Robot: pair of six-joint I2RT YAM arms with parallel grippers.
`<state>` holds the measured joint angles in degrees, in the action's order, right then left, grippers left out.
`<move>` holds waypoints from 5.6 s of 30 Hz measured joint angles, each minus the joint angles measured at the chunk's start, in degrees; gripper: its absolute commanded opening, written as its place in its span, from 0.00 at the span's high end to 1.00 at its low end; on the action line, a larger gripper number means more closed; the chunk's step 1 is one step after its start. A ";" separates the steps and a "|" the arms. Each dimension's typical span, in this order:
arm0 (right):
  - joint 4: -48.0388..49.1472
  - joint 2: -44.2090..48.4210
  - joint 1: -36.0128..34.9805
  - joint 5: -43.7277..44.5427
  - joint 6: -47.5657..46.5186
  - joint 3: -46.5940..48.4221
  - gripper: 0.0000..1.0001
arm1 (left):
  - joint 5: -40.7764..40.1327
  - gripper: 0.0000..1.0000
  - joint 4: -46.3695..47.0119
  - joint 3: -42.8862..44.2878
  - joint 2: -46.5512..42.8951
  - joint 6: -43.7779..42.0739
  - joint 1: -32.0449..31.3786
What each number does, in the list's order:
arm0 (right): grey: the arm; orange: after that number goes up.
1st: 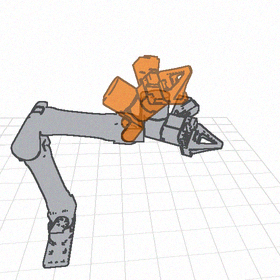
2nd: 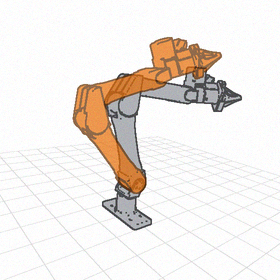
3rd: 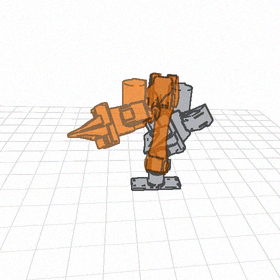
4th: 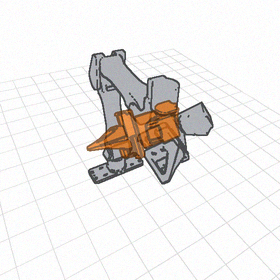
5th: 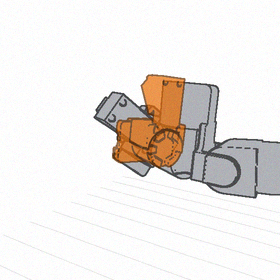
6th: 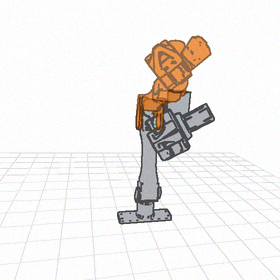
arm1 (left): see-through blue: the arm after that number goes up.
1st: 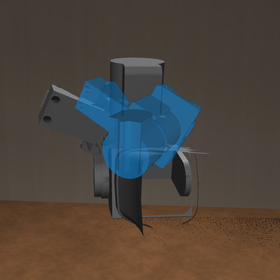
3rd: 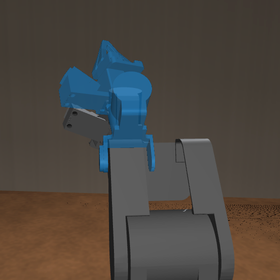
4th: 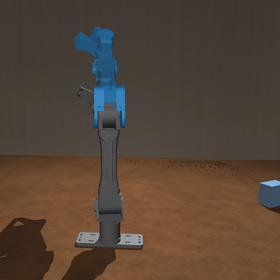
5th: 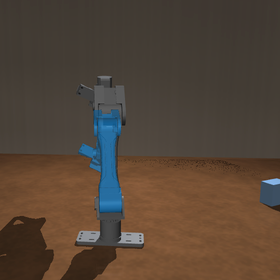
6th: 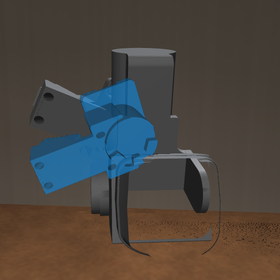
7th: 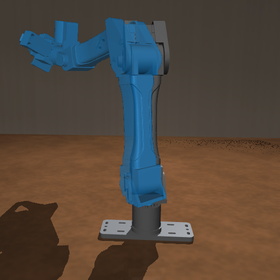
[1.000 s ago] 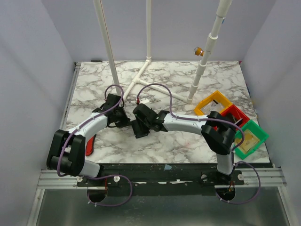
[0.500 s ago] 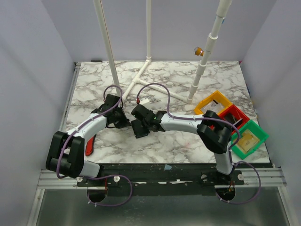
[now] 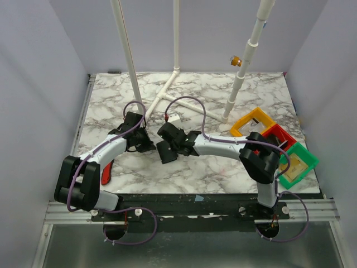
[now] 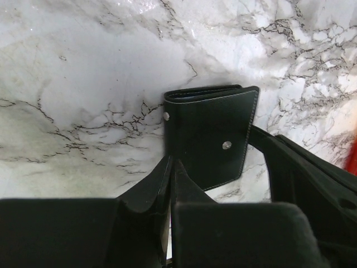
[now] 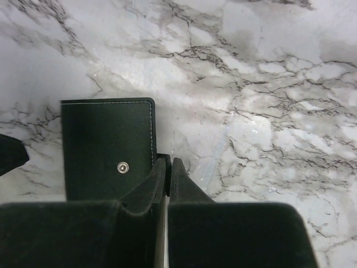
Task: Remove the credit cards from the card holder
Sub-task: Open the card holder at the center of the board, then remove the credit card from the card holder.
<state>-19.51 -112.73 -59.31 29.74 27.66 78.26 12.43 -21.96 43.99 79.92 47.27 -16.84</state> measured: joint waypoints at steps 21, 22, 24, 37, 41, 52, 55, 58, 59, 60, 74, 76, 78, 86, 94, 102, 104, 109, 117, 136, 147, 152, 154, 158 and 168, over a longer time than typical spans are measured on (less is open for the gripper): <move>-1.57 12.37 0.00 -1.29 1.57 -0.57 0.99 | 2.84 0.80 3.06 -0.39 0.74 -0.98 -2.05; -1.70 12.37 0.00 -1.25 1.70 -0.57 0.99 | 2.89 0.80 3.15 -0.39 1.11 -0.98 -2.32; -1.90 12.39 0.02 -0.72 1.99 -0.87 0.99 | 2.95 0.80 3.28 -0.39 1.73 -0.98 -2.64; -3.39 13.79 11.08 0.48 5.51 -17.00 0.99 | 2.95 0.84 3.45 0.85 5.46 -0.98 -4.68; -3.28 12.90 11.37 0.39 5.97 -18.03 0.99 | 2.93 0.86 3.39 1.97 6.75 -0.98 -5.18; -1.90 11.32 11.50 -0.66 5.95 -17.99 0.99 | 2.49 0.93 2.89 7.15 11.74 -1.22 -5.97; -1.55 11.21 11.50 -0.76 5.92 -17.88 0.99 | 2.10 0.95 2.58 8.79 13.92 -1.40 -6.56; -1.36 11.13 11.52 -0.90 5.90 -17.79 0.99 | 1.66 0.97 2.54 9.25 15.41 -1.42 -6.93; -1.31 11.13 11.52 -0.92 5.84 -17.77 0.99 | 1.60 0.97 2.51 9.27 15.80 -1.42 -7.10; -1.27 11.10 11.52 -0.90 5.75 -17.77 0.99 | 1.51 0.98 2.54 9.27 16.02 -1.42 -7.17; -1.11 10.05 11.54 -1.27 4.70 -15.78 0.99 | 1.25 1.00 2.34 10.47 17.09 -1.40 -9.46; -1.11 9.97 11.58 -1.31 4.46 -15.72 0.99 | 1.22 1.00 2.14 11.23 17.53 -1.40 -10.29; -1.11 9.77 11.72 -1.33 4.24 -15.67 0.99 | 1.25 1.00 2.05 11.93 18.05 -1.38 -11.06; -1.14 9.27 11.87 -1.31 3.78 -15.65 0.99 | 1.27 1.00 0.83 14.56 20.00 -0.90 -13.16; -1.16 9.29 12.41 -1.51 3.76 -15.65 0.97 | 1.25 1.00 -1.09 18.18 22.71 -0.46 -14.56; -1.70 13.88 13.05 -3.26 3.82 -15.63 0.68 | 1.29 1.00 -1.11 18.58 23.08 0.52 -14.80; -1.95 16.20 13.03 -3.58 3.82 -15.37 0.68 | 1.33 1.00 -0.90 18.58 23.08 0.76 -14.99; -2.75 21.81 13.03 -5.75 3.89 -13.64 0.69 | 1.60 1.00 -0.39 18.58 23.21 1.01 -15.89; -2.38 24.35 12.74 -12.37 5.86 -13.16 0.79 | 1.70 1.00 -0.31 18.58 23.21 1.07 -15.91; 3.96 13.03 17.64 -14.97 7.91 -20.35 0.78 | 1.99 1.00 -0.22 20.04 23.21 1.22 -16.61; 12.15 9.55 17.66 -20.70 6.80 -19.76 0.80 | -1.42 1.00 -0.87 18.14 21.24 1.64 -16.52; 17.09 6.95 17.64 -24.72 6.08 -18.38 0.80 | -4.22 1.00 -1.29 12.76 15.82 2.01 -15.30; 18.01 6.67 17.64 -25.83 5.70 -18.36 0.80 | -5.31 1.00 -1.40 10.95 13.77 2.03 -14.69; 18.40 6.62 17.64 -27.28 5.27 -18.36 0.80 | -7.41 0.99 -1.77 8.00 9.14 2.03 -13.38; 15.52 7.65 15.65 -28.61 5.27 -18.32 0.73 | -7.69 1.00 -0.22 6.12 8.83 1.77 -10.56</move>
<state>-3.99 -105.08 -43.66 1.13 32.93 59.94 4.73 -22.17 50.11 88.75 49.04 -27.40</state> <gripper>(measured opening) 0.211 0.009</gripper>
